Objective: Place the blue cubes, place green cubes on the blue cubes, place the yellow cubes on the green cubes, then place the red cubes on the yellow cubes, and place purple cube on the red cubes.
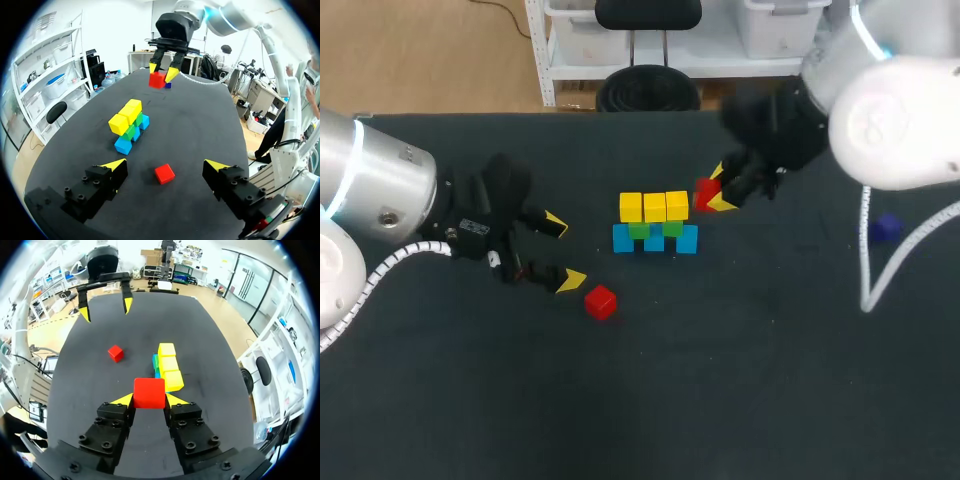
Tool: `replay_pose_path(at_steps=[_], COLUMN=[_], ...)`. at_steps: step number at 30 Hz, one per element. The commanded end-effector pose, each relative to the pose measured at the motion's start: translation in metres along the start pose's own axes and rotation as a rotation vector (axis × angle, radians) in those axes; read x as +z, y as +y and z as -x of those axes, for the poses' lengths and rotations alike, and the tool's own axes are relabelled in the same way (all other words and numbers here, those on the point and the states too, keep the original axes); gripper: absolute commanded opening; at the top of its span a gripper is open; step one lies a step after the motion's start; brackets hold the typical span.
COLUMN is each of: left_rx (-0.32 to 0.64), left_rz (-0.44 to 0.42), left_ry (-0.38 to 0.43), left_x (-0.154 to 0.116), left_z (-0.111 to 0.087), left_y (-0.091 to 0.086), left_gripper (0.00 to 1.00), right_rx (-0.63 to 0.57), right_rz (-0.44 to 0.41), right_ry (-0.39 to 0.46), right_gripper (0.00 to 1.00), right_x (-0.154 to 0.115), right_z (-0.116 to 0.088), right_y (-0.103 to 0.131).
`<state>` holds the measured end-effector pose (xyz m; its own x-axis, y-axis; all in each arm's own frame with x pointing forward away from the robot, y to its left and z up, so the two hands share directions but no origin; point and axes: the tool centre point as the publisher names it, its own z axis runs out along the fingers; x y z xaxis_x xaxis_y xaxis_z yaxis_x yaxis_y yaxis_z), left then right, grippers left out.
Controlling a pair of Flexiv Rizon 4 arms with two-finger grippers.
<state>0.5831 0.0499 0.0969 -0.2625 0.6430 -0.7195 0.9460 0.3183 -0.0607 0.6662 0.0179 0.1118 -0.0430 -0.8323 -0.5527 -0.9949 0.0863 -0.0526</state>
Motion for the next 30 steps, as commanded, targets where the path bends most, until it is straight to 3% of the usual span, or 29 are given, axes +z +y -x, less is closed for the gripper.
replay_pose_path(at_steps=[1, 17, 30], left_rx=[0.001, 0.001, 0.001], left_rz=[0.0, 0.0, 0.0], left_ry=[-0.005, -0.005, -0.005], left_x=[0.001, 0.001, 0.001], left_z=[-0.001, -0.001, -0.001], left_y=[0.0, 0.0, 0.0], left_gripper=[1.0, 1.0, 1.0], right_rx=[-0.008, -0.097, -0.097], right_rz=[0.041, 0.124, 0.126], right_ry=[0.015, 0.093, 0.115], right_gripper=[0.0, 0.0, 0.0], right_x=[0.01, 0.027, 0.031], right_z=[0.007, 0.025, 0.026], right_y=[-0.013, -0.025, -0.032])
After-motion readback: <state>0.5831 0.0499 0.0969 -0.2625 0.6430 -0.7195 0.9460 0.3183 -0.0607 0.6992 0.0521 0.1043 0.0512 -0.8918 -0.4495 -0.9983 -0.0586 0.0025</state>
